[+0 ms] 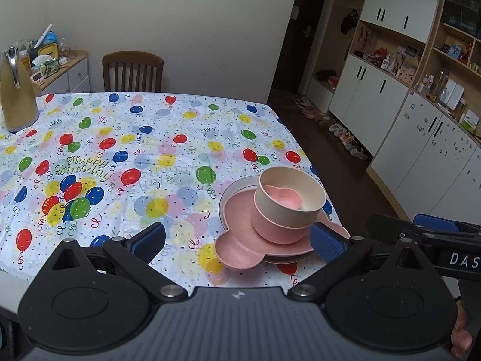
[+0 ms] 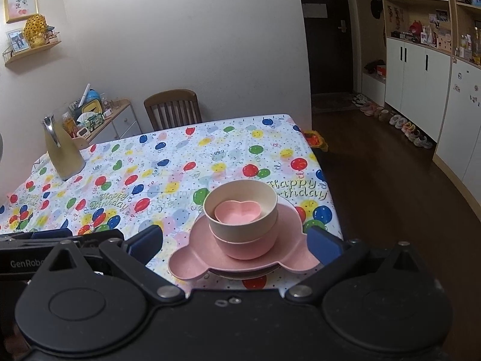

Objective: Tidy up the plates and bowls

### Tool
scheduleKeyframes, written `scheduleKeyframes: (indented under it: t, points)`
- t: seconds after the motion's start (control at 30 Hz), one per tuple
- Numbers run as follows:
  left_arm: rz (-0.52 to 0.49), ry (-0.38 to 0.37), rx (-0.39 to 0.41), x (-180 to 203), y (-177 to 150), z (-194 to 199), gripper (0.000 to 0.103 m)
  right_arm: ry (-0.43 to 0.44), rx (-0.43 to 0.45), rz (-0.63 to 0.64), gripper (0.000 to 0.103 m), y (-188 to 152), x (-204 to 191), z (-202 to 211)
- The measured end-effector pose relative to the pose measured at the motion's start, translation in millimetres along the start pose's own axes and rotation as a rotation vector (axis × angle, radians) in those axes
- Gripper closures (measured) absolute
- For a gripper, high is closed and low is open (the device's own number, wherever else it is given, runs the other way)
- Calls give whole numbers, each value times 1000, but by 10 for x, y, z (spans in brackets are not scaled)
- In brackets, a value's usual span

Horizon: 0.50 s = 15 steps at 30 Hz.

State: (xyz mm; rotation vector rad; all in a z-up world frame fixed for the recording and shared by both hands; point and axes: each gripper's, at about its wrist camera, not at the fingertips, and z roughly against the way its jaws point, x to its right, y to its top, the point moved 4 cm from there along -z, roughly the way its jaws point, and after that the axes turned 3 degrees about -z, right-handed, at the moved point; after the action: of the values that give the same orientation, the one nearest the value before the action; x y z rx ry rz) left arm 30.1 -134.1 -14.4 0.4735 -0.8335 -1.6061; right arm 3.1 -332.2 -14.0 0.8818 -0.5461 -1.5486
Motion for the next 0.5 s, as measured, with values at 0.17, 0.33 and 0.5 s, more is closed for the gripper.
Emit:
scheduleKeyframes:
  t: [0.17, 0.33, 0.5]
  points:
    - [-12, -15, -10, 40, -28, -11, 0, -13, 0, -8, 0, -30, 15, 42]
    - [-26, -32, -14, 89, -33, -25, 0, -30, -1, -17, 0, -63, 35, 81]
    - [-37, -45, -18, 129, -42, -38, 0, -48, 3, -32, 0, -86, 75, 122]
